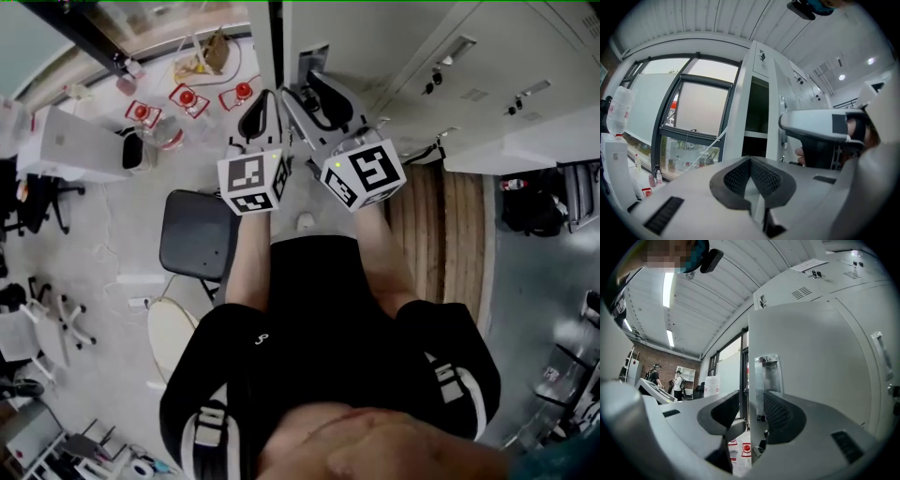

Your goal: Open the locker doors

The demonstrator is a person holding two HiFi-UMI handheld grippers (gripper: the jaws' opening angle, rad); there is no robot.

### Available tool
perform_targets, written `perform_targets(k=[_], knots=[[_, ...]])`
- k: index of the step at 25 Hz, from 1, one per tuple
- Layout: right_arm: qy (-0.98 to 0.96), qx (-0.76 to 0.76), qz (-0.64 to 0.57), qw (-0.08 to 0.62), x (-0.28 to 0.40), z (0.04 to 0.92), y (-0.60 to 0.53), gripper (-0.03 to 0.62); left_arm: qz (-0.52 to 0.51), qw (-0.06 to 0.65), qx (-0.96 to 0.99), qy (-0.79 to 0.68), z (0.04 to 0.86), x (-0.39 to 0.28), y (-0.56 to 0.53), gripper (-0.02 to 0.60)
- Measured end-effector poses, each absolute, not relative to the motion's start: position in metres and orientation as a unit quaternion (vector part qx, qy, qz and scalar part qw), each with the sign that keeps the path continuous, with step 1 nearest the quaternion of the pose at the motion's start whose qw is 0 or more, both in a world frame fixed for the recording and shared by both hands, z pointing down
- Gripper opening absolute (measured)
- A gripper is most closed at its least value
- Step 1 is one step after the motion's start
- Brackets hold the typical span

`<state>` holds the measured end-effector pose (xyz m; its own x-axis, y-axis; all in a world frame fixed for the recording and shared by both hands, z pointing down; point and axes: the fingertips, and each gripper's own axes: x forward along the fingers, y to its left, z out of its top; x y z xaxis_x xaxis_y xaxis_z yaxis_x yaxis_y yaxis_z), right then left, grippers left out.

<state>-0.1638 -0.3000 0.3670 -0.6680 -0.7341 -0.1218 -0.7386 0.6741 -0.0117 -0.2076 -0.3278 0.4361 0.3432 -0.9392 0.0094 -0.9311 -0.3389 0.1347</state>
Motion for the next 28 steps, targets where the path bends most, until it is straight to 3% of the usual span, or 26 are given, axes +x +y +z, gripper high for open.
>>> perform_targets(k=[22,28], knots=[[0.861,-0.497,-0.040,0.095,-0.094,0.363,-0.225,0.140,-0.019,0.053,0.898,-0.435,0.414,-0.125,-0.236,0.009],[0.836,-0.542,-0.034,0.075,-0.079,0.363,-0.208,0.137,-0.019,0.058,0.916,-0.396,0.417,-0.107,-0.211,0.009]])
